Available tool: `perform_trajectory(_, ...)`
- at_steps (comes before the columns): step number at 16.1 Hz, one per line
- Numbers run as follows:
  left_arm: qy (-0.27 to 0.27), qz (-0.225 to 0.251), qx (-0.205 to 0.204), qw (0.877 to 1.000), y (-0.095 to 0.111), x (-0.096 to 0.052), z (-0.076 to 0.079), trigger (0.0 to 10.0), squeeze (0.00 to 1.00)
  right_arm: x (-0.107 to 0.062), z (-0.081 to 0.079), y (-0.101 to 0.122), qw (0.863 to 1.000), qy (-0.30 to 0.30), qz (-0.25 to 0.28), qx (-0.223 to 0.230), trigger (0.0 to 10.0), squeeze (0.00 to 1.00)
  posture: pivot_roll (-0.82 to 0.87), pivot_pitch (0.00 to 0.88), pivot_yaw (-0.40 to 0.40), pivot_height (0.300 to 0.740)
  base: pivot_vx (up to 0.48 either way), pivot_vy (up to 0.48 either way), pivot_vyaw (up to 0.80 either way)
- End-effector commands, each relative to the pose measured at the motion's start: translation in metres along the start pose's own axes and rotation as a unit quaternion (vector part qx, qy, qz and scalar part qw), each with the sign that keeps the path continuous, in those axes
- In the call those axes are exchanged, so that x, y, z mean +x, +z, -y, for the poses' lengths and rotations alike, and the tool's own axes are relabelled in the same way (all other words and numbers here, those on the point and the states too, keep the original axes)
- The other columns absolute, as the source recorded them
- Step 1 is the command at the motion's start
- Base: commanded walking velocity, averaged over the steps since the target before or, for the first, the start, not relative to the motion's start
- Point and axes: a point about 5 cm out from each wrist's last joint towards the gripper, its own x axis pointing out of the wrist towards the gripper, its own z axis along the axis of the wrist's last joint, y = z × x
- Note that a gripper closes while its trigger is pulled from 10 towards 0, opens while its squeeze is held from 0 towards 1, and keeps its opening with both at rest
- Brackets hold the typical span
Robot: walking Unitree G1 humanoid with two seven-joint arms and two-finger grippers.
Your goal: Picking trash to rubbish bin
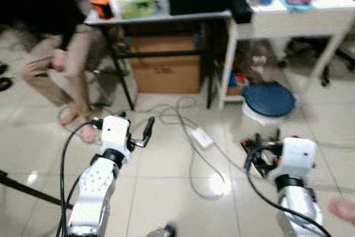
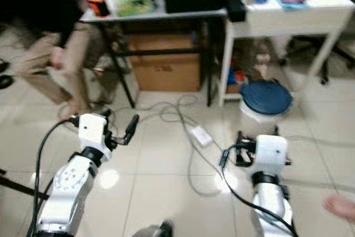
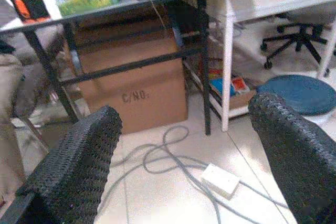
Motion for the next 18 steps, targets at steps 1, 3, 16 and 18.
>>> perform_trajectory(1,0.011,-0.006,0.007,1.000,0.0000,-0.0027,-0.0048,10.0,0.00,-0.0005,-0.0062,0.0006,1.000,0.010,-0.001,0.006,10.0,0.00,-0.10,0.086,0.077,0.740,0.000,0.000,0.80)
perform_trajectory(3,0.011,-0.007,0.008,1.000,0.0000,-0.0022,-0.0045,10.0,0.00,0.0002,-0.0075,0.0004,1.000,0.012,-0.002,0.006,10.0,0.00,-0.09,0.084,0.078,0.740,0.000,0.000,0.80)
perform_trajectory(16,0.004,-0.011,0.007,1.000,-0.0001,0.0013,-0.0023,10.0,0.00,0.0018,-0.0075,-0.0009,1.000,0.008,-0.004,0.010,10.0,0.00,-0.10,0.080,0.085,0.740,0.000,0.000,0.80)
perform_trajectory(18,0.004,-0.011,0.008,1.000,-0.0002,0.0016,-0.0024,10.0,0.00,0.0024,-0.0076,-0.0011,1.000,0.008,-0.004,0.010,10.0,0.00,-0.10,0.080,0.085,0.740,0.000,0.000,0.80)
